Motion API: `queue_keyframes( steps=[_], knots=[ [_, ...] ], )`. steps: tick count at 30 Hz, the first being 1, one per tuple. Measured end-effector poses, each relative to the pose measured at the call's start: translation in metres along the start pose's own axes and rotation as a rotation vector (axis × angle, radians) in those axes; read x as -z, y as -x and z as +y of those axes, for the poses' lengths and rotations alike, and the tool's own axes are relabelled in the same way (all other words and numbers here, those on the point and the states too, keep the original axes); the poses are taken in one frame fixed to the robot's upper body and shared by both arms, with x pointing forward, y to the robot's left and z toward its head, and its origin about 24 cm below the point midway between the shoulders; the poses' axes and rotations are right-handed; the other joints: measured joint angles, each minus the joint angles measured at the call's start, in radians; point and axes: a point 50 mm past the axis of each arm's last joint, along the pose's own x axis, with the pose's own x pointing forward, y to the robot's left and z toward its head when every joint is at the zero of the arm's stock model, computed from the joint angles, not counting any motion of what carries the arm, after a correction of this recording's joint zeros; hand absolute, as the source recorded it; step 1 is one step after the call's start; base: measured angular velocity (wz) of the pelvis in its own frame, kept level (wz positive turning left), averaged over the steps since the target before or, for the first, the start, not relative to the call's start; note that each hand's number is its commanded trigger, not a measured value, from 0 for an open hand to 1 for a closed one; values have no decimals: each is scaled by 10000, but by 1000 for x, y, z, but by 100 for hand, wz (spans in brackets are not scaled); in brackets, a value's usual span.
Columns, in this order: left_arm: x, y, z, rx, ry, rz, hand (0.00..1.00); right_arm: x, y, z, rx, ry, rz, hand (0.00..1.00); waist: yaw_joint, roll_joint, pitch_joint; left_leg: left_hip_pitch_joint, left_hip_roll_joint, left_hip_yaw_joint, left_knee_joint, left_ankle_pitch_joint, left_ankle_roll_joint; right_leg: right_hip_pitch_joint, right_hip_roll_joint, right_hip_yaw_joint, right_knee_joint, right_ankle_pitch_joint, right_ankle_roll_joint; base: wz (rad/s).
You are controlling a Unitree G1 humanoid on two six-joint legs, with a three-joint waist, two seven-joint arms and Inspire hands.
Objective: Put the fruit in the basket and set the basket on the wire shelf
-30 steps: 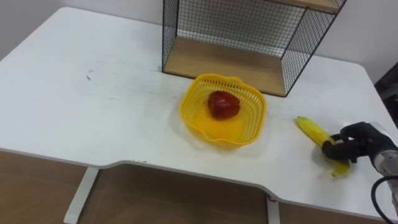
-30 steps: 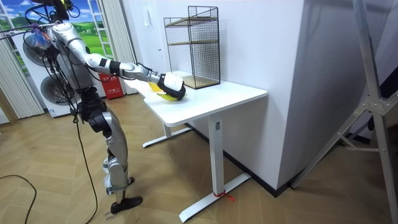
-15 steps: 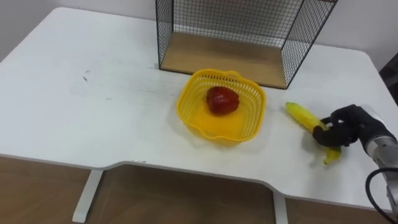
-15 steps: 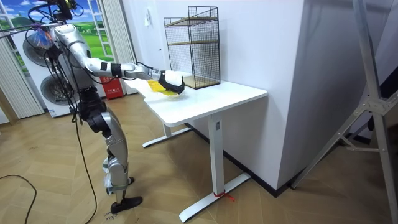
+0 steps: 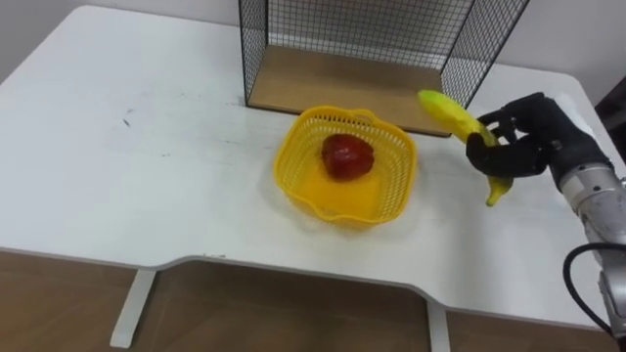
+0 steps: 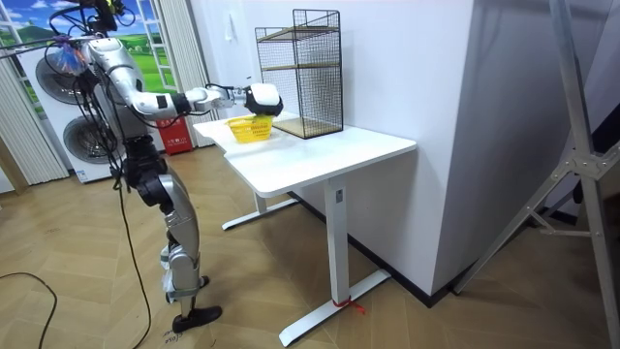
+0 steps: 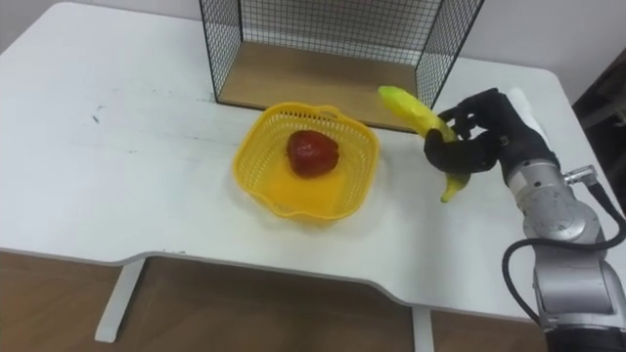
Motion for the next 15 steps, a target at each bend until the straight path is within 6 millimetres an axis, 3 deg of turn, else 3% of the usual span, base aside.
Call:
queue_keyframes(
  steps=[7, 15],
  knots=[
    [3, 1, -7, 209, 48, 44, 0, -33, 5, -5, 268, 679, -1387, 100, -34, 29, 11, 107, -1, 30, -190, 14, -8, 13, 17, 126, -19, -4, 4, -2],
    [-3, 1, -8, 350, 73, -161, 0, -40, 6, -5, 122, 998, -1632, 100, 51, 24, 6, 88, -1, -40, -164, 17, -3, -1, 7, 100, 6, -4, 5, 0]
  ],
)
